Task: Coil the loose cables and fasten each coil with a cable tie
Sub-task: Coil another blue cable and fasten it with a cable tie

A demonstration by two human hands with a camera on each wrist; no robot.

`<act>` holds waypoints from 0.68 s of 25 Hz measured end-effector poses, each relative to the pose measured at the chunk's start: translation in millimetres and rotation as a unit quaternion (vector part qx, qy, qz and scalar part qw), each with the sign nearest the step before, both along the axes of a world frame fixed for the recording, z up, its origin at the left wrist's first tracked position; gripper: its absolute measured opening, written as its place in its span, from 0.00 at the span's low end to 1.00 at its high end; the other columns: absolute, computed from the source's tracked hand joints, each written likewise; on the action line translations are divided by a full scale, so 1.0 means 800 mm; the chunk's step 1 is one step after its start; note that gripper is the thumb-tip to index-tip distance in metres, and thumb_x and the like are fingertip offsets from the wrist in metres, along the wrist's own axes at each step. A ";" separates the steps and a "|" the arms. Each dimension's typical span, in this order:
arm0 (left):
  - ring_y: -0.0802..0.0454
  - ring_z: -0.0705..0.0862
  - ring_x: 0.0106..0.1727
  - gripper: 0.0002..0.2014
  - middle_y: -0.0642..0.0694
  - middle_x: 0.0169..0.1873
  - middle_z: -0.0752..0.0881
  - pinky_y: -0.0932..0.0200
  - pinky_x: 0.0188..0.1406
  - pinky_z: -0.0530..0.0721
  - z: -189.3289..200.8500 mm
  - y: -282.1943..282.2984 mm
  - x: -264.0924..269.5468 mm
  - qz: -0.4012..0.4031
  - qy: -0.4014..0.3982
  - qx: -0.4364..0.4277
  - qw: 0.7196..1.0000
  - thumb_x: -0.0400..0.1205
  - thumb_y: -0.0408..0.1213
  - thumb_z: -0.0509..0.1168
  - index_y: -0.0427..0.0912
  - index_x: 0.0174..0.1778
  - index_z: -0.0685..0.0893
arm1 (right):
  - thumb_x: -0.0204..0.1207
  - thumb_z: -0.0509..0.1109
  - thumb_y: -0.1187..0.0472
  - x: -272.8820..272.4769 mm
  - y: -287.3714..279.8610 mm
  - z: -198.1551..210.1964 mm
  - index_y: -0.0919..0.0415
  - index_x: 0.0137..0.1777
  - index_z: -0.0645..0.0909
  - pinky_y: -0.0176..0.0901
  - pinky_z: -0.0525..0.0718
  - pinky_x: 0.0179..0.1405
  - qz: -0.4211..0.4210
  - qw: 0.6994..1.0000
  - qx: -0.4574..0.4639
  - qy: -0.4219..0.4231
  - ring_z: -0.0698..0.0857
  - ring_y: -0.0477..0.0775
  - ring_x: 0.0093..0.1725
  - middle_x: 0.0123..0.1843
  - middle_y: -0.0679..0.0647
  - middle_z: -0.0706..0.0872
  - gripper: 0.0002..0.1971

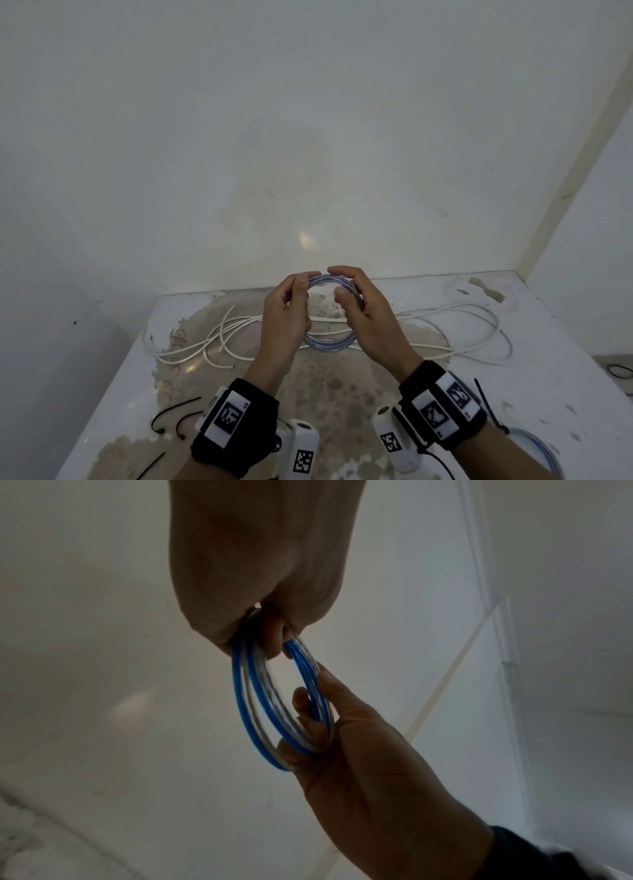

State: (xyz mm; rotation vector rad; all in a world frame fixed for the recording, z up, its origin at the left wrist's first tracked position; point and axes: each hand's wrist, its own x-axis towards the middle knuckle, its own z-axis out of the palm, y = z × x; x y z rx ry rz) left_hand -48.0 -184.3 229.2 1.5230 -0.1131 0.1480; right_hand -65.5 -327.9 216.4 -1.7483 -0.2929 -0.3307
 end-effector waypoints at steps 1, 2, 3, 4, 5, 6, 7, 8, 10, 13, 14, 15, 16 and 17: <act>0.56 0.60 0.22 0.14 0.48 0.24 0.65 0.63 0.20 0.60 0.002 -0.001 0.000 -0.007 0.003 -0.004 1.000 0.89 0.42 0.56 0.48 0.52 0.89 | 0.89 0.62 0.61 0.001 0.001 -0.001 0.50 0.68 0.81 0.40 0.84 0.48 -0.019 1.000 0.007 -0.019 0.85 0.47 0.44 0.51 0.49 0.89 0.13; 0.57 0.61 0.22 0.15 0.48 0.25 0.66 0.63 0.20 0.60 0.003 -0.002 -0.001 -0.015 0.009 -0.005 1.000 0.90 0.42 0.56 0.48 0.52 0.89 | 0.88 0.63 0.63 0.003 0.003 -0.003 0.53 0.67 0.84 0.35 0.84 0.51 -0.036 0.999 0.020 -0.028 0.87 0.45 0.49 0.56 0.47 0.90 0.13; 0.57 0.61 0.22 0.15 0.47 0.27 0.68 0.63 0.20 0.60 0.004 -0.003 -0.001 -0.022 0.014 -0.002 1.000 0.90 0.42 0.55 0.48 0.53 0.88 | 0.88 0.63 0.65 0.005 0.004 -0.004 0.54 0.67 0.85 0.31 0.83 0.51 -0.047 0.998 0.032 -0.029 0.88 0.43 0.52 0.58 0.46 0.90 0.14; 0.57 0.62 0.21 0.15 0.46 0.28 0.70 0.62 0.20 0.61 0.005 -0.003 -0.002 -0.029 0.019 0.003 0.999 0.90 0.41 0.54 0.49 0.54 0.88 | 0.88 0.64 0.65 0.006 0.005 -0.005 0.55 0.67 0.86 0.27 0.81 0.49 -0.051 0.998 0.038 -0.024 0.88 0.40 0.50 0.57 0.44 0.90 0.14; 0.57 0.63 0.21 0.16 0.46 0.30 0.73 0.61 0.20 0.63 0.005 -0.003 -0.003 -0.037 0.020 0.012 0.999 0.90 0.41 0.54 0.50 0.56 0.88 | 0.88 0.63 0.65 0.007 0.005 -0.007 0.55 0.67 0.86 0.24 0.79 0.46 -0.051 0.998 0.040 -0.019 0.87 0.36 0.46 0.54 0.40 0.90 0.14; 0.56 0.65 0.20 0.16 0.47 0.31 0.75 0.60 0.20 0.67 0.005 -0.003 -0.003 -0.047 0.018 0.026 0.998 0.91 0.40 0.53 0.51 0.57 0.88 | 0.88 0.63 0.65 0.008 0.005 -0.010 0.54 0.68 0.86 0.23 0.77 0.43 -0.054 0.998 0.040 -0.017 0.84 0.33 0.41 0.50 0.38 0.90 0.15; 0.55 0.69 0.20 0.16 0.48 0.32 0.78 0.58 0.21 0.72 0.006 -0.002 -0.004 -0.058 0.013 0.049 0.997 0.91 0.40 0.53 0.51 0.60 0.87 | 0.88 0.62 0.64 0.008 0.005 -0.012 0.53 0.68 0.86 0.22 0.75 0.41 -0.059 0.997 0.041 -0.017 0.82 0.30 0.38 0.47 0.37 0.89 0.15; 0.54 0.73 0.19 0.16 0.49 0.34 0.81 0.57 0.23 0.76 0.008 -0.001 -0.004 -0.067 0.006 0.080 0.995 0.91 0.41 0.53 0.52 0.62 0.86 | 0.89 0.62 0.64 0.008 0.004 -0.013 0.51 0.68 0.85 0.21 0.74 0.39 -0.063 0.997 0.044 -0.018 0.81 0.29 0.35 0.44 0.35 0.88 0.15; 0.53 0.79 0.20 0.15 0.51 0.36 0.84 0.55 0.26 0.82 0.011 0.002 -0.002 -0.076 -0.019 0.149 0.986 0.90 0.41 0.54 0.53 0.63 0.85 | 0.90 0.60 0.63 0.007 0.003 -0.013 0.50 0.69 0.84 0.21 0.73 0.36 -0.061 0.997 0.049 -0.012 0.80 0.30 0.31 0.36 0.30 0.85 0.16; 0.53 0.80 0.19 0.14 0.51 0.38 0.86 0.51 0.27 0.84 0.011 0.003 0.001 -0.067 -0.049 0.199 0.976 0.90 0.41 0.56 0.53 0.62 0.85 | 0.91 0.57 0.61 0.006 0.002 -0.012 0.49 0.71 0.82 0.24 0.72 0.32 -0.055 0.997 0.050 0.004 0.77 0.35 0.26 0.30 0.30 0.82 0.16; 0.53 0.79 0.18 0.14 0.52 0.38 0.86 0.52 0.26 0.84 0.010 0.002 0.002 -0.061 -0.051 0.198 0.977 0.90 0.41 0.56 0.54 0.63 0.86 | 0.91 0.56 0.60 0.005 0.002 -0.012 0.48 0.71 0.81 0.24 0.71 0.30 -0.052 0.997 0.054 0.008 0.76 0.36 0.25 0.28 0.31 0.80 0.16; 0.53 0.76 0.18 0.14 0.51 0.39 0.87 0.55 0.23 0.82 0.010 0.001 0.001 -0.057 -0.044 0.186 0.980 0.89 0.41 0.56 0.54 0.63 0.86 | 0.91 0.55 0.59 0.005 0.003 -0.012 0.48 0.72 0.81 0.24 0.71 0.29 -0.049 0.997 0.055 0.011 0.76 0.36 0.24 0.27 0.31 0.79 0.17; 0.54 0.73 0.18 0.14 0.51 0.39 0.88 0.58 0.20 0.78 0.011 -0.001 0.002 -0.056 -0.027 0.157 0.986 0.89 0.40 0.57 0.54 0.63 0.87 | 0.92 0.54 0.58 0.005 0.003 -0.014 0.47 0.73 0.80 0.23 0.71 0.30 -0.046 0.997 0.052 0.015 0.77 0.35 0.25 0.27 0.30 0.79 0.17; 0.55 0.69 0.18 0.14 0.49 0.39 0.88 0.61 0.19 0.73 0.012 -0.003 0.002 -0.057 -0.006 0.113 0.992 0.89 0.39 0.58 0.53 0.62 0.87 | 0.92 0.54 0.57 0.003 0.004 -0.015 0.46 0.74 0.78 0.24 0.71 0.31 -0.041 0.998 0.046 0.021 0.77 0.35 0.26 0.27 0.30 0.79 0.17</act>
